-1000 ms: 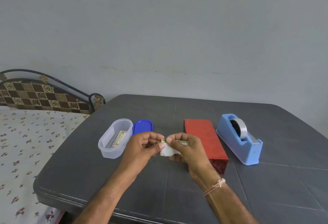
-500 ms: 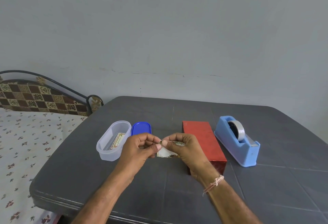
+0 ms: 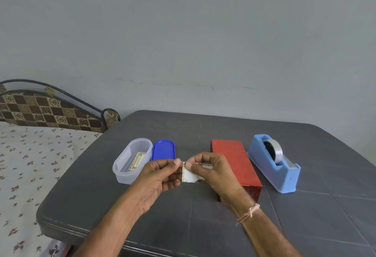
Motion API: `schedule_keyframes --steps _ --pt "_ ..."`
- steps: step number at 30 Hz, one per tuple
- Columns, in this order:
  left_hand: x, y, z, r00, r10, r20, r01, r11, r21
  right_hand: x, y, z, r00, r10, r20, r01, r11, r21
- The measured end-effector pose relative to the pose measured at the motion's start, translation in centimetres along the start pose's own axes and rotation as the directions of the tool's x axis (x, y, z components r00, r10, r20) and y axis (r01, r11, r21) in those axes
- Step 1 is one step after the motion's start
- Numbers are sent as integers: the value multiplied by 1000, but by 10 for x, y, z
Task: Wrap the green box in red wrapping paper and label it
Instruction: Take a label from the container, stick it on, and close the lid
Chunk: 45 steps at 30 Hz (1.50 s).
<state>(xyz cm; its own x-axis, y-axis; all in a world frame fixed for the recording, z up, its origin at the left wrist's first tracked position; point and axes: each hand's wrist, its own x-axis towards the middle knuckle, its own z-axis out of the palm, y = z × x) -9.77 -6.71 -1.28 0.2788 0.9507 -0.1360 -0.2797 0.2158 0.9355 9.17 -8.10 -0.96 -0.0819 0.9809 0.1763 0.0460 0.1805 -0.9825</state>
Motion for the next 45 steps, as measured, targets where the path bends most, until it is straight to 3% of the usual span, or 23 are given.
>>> schedule_keyframes --steps 8,18,23,29,35,40,45 --pt "-3 4 -4 999 -17 52 7 983 184 -3 -1 -4 999 -38 36 40 997 -68" --pt "-5 5 -3 993 71 91 -102 907 409 -4 2 -8 997 -13 70 20 995 -95" --pt "-7 1 -6 995 42 86 -68 941 331 -7 6 -5 996 -15 88 24 994 -103" --pt "-10 -5 -9 991 -68 112 55 992 117 -10 7 0 991 -62 122 76 991 -111" --pt "-10 -7 -9 993 -86 85 70 982 173 -13 9 -2 987 -37 156 42 999 -26" --pt "-9 -9 -8 992 -89 90 73 983 167 -9 12 -2 996 -19 84 24 998 -50" --pt "-11 -10 -7 989 -79 127 59 986 159 -10 14 -3 988 -17 156 17 1000 1"
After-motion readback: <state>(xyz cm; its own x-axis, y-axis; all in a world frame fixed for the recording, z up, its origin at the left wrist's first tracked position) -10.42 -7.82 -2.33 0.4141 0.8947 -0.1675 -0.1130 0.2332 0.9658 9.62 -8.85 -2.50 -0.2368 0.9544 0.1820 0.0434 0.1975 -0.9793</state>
